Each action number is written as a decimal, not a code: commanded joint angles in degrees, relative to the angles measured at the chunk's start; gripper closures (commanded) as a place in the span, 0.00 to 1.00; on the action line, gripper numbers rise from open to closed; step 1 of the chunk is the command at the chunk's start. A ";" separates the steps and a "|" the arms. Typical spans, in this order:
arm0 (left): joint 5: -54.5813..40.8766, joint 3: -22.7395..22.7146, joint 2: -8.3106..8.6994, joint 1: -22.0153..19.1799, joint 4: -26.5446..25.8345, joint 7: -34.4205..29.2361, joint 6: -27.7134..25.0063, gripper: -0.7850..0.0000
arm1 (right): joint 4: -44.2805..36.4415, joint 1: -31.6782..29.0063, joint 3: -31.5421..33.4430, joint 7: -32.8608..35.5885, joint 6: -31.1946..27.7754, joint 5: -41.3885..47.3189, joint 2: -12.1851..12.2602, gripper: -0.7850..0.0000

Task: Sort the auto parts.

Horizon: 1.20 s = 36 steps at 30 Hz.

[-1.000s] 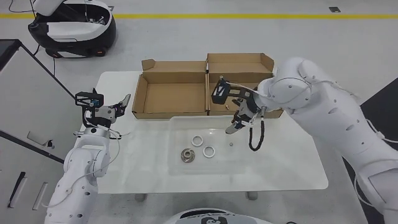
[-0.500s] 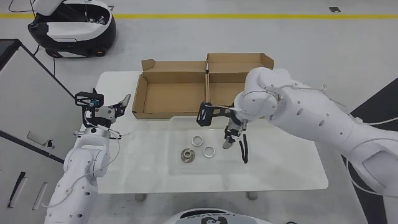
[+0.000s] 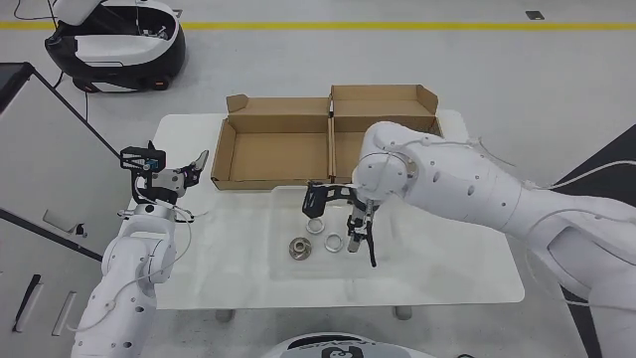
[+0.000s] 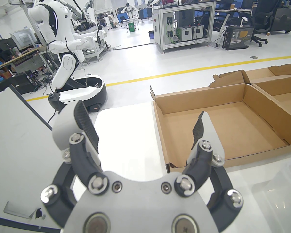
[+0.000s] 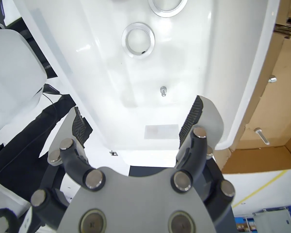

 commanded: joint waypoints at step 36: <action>0.00 0.00 0.00 0.00 0.00 0.00 0.00 0.00 | 6.36 -7.22 2.97 -2.40 8.03 -11.76 0.38 0.57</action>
